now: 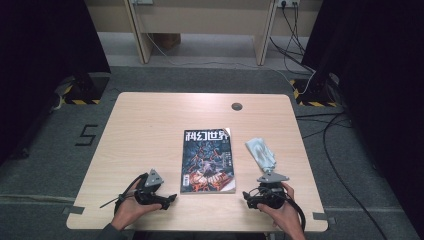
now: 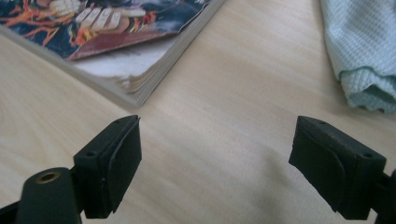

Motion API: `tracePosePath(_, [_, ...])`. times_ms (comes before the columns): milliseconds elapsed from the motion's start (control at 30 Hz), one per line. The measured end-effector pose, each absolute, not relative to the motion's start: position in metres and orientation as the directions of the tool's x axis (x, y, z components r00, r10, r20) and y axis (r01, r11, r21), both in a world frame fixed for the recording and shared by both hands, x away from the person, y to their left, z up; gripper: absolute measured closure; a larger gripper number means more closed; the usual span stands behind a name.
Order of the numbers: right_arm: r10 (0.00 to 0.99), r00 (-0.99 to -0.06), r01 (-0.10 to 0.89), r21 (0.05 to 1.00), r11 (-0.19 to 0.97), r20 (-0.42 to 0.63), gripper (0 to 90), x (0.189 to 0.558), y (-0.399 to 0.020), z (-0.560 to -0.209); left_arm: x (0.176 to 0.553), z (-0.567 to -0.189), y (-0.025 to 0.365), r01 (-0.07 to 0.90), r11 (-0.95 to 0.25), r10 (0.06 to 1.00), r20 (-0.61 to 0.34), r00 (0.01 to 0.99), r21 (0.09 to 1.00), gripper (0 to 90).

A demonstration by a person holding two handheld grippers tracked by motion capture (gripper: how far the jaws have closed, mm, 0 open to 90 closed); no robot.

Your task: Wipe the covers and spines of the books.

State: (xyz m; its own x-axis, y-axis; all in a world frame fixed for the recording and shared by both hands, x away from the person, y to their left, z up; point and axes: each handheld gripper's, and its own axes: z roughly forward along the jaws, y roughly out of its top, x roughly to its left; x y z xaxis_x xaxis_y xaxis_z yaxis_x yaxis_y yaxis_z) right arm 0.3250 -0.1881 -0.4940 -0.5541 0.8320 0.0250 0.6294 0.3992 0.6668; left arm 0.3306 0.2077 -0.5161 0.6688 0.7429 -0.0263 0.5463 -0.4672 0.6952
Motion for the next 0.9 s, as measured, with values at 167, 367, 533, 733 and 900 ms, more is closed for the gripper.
tracePosePath(167, [0.834, -0.551, 0.635, 0.662, 0.398, 0.027, 16.7, 0.319, -0.188, -0.495, 0.331, -0.516, 0.208, 0.547, -0.467, 0.744, -0.026, 0.668, 0.695, 13.7])
tracePosePath(367, [0.832, -0.555, 0.645, 0.645, 0.410, 0.026, 16.8, 0.312, -0.188, -0.498, 0.331, -0.516, 0.207, 0.546, -0.465, 0.744, -0.027, 0.668, 0.697, 13.5])
tracePosePath(533, [0.826, -0.563, 0.653, 0.617, 0.439, 0.008, 16.8, 0.309, -0.186, -0.502, 0.330, -0.516, 0.207, 0.547, -0.464, 0.744, -0.027, 0.667, 0.697, 13.4])
tracePosePath(733, [0.822, -0.569, 0.651, 0.607, 0.455, -0.005, 16.2, 0.309, -0.186, -0.504, 0.330, -0.516, 0.207, 0.547, -0.464, 0.745, -0.027, 0.667, 0.697, 13.3])
tracePosePath(900, [0.821, -0.571, 0.647, 0.610, 0.458, -0.010, 16.0, 0.309, -0.186, -0.505, 0.330, -0.516, 0.207, 0.547, -0.464, 0.746, -0.026, 0.665, 0.697, 13.1])
